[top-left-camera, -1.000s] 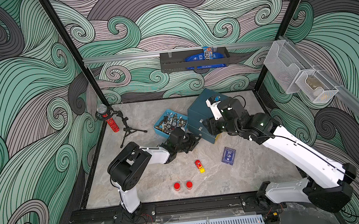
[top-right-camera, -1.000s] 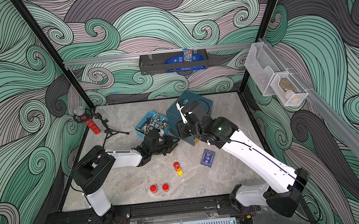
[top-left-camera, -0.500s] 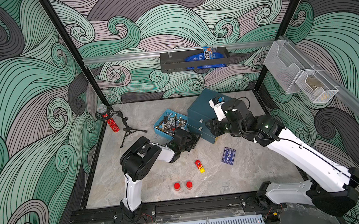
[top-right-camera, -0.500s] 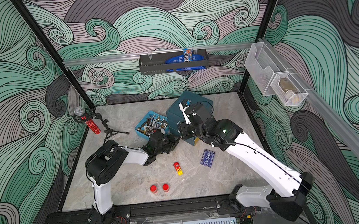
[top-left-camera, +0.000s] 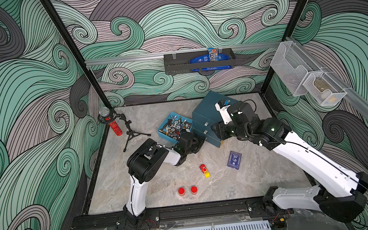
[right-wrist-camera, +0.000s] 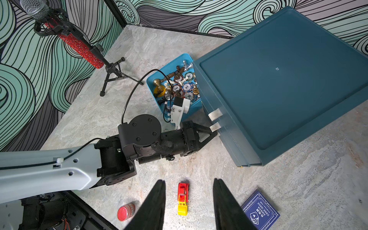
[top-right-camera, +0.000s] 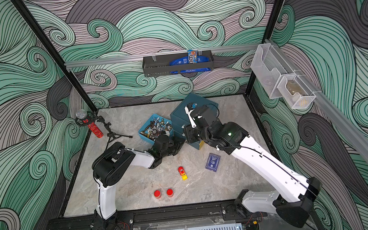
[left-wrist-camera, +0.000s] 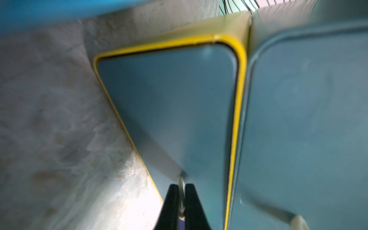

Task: Put the paint cans in the drawer according to color
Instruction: Open the drawer in the storage box.

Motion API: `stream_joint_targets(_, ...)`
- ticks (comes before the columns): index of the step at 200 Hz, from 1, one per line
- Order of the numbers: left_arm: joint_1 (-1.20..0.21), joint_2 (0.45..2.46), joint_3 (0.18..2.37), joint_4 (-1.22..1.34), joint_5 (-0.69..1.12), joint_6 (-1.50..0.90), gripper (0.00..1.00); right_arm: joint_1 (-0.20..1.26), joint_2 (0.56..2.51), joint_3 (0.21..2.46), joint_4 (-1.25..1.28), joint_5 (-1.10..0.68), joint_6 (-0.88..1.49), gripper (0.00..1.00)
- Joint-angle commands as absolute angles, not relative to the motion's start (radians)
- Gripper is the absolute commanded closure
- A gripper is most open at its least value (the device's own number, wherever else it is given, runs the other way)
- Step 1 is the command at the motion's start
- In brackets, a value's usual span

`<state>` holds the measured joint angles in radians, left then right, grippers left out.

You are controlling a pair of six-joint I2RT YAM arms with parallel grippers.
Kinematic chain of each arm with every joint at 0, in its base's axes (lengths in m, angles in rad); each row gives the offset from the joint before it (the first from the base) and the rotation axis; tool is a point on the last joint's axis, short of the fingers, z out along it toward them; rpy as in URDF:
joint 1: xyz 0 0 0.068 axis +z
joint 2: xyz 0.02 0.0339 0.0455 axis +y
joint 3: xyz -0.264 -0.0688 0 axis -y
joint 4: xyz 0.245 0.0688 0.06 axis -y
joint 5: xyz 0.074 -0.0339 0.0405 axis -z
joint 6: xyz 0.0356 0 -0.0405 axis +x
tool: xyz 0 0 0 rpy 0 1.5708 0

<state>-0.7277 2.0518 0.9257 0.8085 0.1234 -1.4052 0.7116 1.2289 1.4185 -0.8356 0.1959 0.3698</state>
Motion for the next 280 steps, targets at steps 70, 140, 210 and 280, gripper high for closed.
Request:
stream_joint_targets(70, -0.727, 1.875, 0.689, 0.819, 0.119, -1.366, 1.0, 0.704, 1.205, 1.399, -0.829, 0.2, 0.364, 0.58)
stream_joint_targets(140, -0.736, 1.681, 0.462, 0.803, 0.127, -1.352, 1.0, 0.704, 1.196, 1.38, -0.828, 0.195, 0.371, 0.58)
stream_joint_targets(210, -0.748, 1.639, 0.468, 0.746, 0.107, -1.336, 0.65, 0.723, 1.202, 1.343, -0.83, 0.187, 0.362, 0.53)
stream_joint_targets(280, -0.701, 1.166, 0.489, 0.204, 0.003, -1.286, 0.46, 1.012, 1.318, 1.3, -0.815, 0.179, 0.304, 0.51)
